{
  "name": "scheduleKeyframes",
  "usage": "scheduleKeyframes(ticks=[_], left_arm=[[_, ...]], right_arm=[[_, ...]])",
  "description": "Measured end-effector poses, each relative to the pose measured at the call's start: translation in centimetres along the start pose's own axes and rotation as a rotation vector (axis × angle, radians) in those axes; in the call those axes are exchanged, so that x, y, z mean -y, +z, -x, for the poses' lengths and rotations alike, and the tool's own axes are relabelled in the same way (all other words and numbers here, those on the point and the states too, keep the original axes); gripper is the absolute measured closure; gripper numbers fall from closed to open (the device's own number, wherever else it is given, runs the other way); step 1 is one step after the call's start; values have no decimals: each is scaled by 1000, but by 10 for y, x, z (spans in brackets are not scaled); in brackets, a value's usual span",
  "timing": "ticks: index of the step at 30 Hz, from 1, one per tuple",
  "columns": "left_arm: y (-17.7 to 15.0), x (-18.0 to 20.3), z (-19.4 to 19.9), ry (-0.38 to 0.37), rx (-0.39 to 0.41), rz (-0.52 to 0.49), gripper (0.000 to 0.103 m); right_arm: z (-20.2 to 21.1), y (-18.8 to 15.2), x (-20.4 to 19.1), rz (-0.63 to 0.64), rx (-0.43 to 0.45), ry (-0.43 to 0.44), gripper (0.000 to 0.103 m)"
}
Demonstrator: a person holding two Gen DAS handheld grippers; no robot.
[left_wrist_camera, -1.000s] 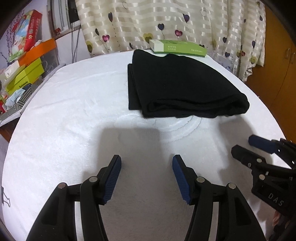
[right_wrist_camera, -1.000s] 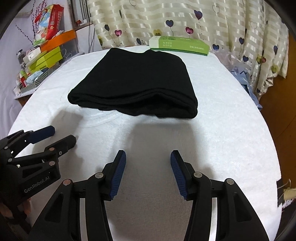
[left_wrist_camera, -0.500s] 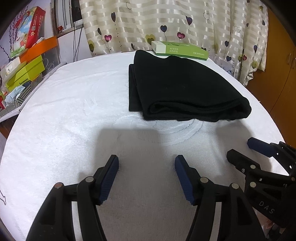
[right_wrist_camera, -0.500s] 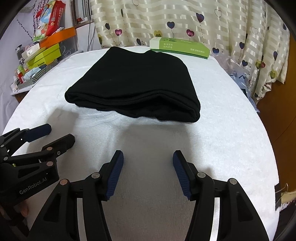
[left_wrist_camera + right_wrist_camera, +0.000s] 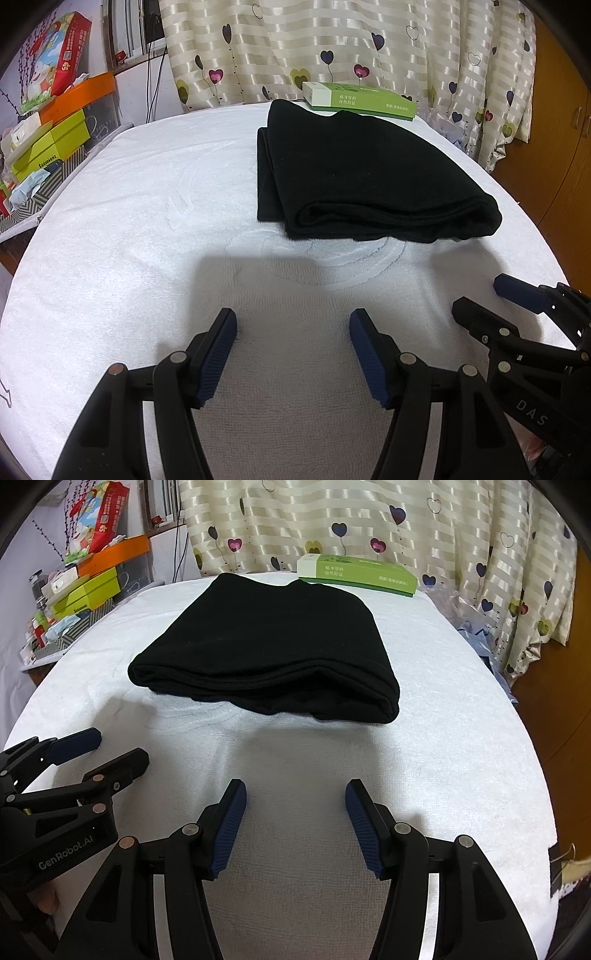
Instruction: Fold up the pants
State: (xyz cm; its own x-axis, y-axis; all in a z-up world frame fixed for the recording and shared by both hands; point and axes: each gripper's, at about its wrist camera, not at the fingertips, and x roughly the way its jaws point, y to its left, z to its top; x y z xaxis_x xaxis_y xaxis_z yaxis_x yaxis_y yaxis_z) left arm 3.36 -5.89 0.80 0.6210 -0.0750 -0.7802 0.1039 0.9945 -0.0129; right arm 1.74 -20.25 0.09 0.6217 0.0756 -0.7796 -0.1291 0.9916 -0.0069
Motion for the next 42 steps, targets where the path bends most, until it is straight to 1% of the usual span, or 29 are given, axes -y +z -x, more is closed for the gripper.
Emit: scheduleKeyframes(ticks=[42], left_arm=[[0,0,0,0,0,0,36]], right_arm=[[-1,1,4,-4,1,-5,46]])
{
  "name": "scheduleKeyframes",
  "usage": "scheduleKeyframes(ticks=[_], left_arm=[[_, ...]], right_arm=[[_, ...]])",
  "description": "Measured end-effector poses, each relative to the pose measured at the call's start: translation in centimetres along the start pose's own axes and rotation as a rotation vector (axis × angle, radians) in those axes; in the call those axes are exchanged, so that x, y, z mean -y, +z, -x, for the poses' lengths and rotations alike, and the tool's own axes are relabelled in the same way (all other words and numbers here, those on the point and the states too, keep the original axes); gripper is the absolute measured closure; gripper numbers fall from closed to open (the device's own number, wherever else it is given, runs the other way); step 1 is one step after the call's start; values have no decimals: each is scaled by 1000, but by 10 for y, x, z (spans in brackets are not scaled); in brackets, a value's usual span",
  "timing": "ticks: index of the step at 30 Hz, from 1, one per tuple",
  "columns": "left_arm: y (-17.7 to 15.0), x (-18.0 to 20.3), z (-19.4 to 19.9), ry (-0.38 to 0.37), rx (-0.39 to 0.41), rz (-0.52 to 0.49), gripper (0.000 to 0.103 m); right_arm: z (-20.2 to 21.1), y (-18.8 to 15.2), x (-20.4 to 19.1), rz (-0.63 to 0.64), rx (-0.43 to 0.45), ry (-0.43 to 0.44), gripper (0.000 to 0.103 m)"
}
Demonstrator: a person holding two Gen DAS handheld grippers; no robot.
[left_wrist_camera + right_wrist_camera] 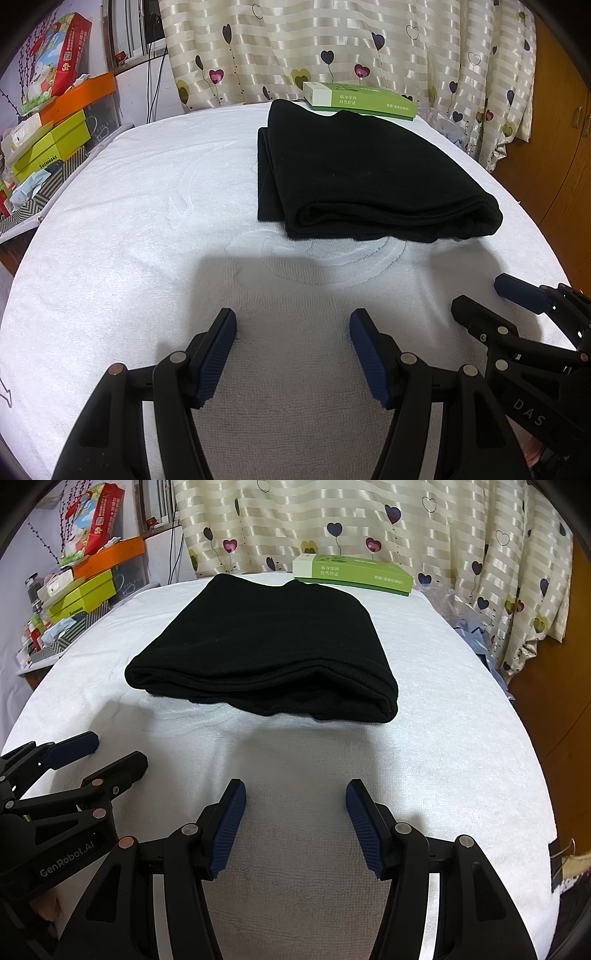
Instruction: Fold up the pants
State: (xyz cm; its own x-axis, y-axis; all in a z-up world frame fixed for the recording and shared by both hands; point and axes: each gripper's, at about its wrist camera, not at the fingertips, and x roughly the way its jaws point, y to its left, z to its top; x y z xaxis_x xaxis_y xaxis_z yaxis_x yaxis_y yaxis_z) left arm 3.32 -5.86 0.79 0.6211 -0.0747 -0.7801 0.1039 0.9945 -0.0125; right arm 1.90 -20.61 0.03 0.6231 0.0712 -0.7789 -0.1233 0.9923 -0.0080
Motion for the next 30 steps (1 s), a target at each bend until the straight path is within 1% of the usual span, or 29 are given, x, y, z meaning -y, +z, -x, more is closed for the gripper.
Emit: scheduleKeyframes(ticks=[30], left_arm=[[0,0,0,0,0,0,36]], right_arm=[[-1,1,2,0,0,0,45]])
